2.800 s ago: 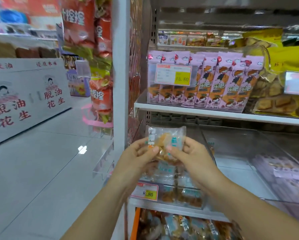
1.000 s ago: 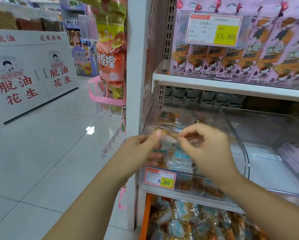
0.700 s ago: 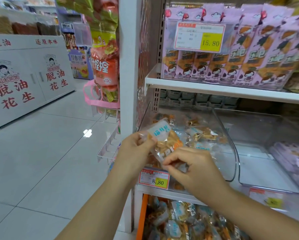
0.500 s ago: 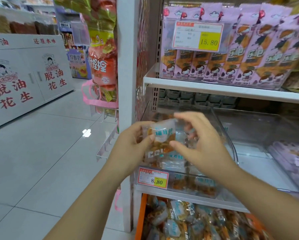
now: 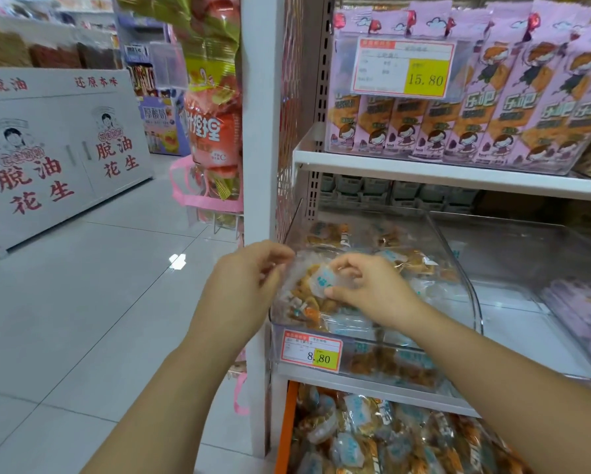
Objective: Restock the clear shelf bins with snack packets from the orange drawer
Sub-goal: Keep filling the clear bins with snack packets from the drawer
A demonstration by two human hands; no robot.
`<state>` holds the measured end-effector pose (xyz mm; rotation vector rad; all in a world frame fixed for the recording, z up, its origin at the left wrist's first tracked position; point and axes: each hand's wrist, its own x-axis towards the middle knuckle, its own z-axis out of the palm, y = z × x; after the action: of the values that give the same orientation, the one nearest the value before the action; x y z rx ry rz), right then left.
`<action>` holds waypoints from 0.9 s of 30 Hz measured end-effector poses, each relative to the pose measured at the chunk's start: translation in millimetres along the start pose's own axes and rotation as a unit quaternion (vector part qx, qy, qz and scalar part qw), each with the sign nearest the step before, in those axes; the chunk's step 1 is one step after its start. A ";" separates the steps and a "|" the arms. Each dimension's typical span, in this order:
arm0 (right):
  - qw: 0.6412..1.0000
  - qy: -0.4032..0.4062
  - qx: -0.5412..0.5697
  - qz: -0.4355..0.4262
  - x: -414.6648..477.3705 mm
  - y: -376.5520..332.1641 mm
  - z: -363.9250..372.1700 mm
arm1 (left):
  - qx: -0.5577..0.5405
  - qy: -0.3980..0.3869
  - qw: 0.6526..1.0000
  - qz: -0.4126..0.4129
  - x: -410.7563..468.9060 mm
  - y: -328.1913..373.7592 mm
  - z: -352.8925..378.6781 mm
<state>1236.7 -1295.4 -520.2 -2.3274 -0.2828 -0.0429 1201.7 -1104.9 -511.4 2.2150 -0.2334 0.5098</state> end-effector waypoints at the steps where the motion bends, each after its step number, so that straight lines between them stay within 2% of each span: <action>1: 0.999 -0.013 -0.038 0.002 0.2 1.1 2.2 | 0.030 -0.037 0.999 -0.010 0.2 -2.2 1.3; 5: 0.978 -0.041 -0.205 -0.017 8.6 -8.8 10.5 | 0.108 -0.147 0.982 -0.042 -1.5 -8.4 6.7; 9: 0.937 -0.070 -0.340 -0.046 15.8 -19.4 31.6 | 0.124 -0.178 0.974 -0.062 -1.3 -8.9 8.9; 11: 0.938 -0.076 -0.335 -0.037 18.2 -14.7 32.7 | 0.122 -0.180 0.974 -0.067 -0.8 -9.2 8.3; 14: 0.965 -0.076 -0.247 -0.031 14.5 -6.2 25.1 | 0.115 -0.183 0.974 -0.066 0.0 -11.2 6.7; 15: 0.975 -0.053 -0.213 -0.033 9.7 -4.4 19.9 | 0.113 -0.185 0.974 -0.065 0.4 -11.8 6.9; 17: 0.983 0.045 -0.173 -0.047 0.9 2.3 6.5 | 0.109 -0.188 0.974 -0.065 1.1 -12.5 7.0; 19: 0.968 0.142 -0.202 -0.042 -5.7 12.8 -11.9 | 0.103 -0.188 0.975 -0.063 1.2 -12.3 7.6; 20: 0.960 0.161 -0.229 -0.021 -6.3 19.3 -20.5 | 0.099 -0.187 0.975 -0.063 1.4 -12.0 8.2; 24: 0.946 0.098 -0.300 0.074 3.0 42.9 -38.4 | 0.092 -0.181 0.977 -0.065 0.6 -9.6 10.4; 27: 0.939 0.077 -0.328 0.075 7.1 53.2 -41.7 | 0.099 -0.171 0.979 -0.051 -0.1 -7.2 12.3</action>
<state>1257.5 -1359.8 -527.8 -2.9798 -0.0019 -0.2806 1207.5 -1109.8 -523.5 2.4885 -0.2545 0.0951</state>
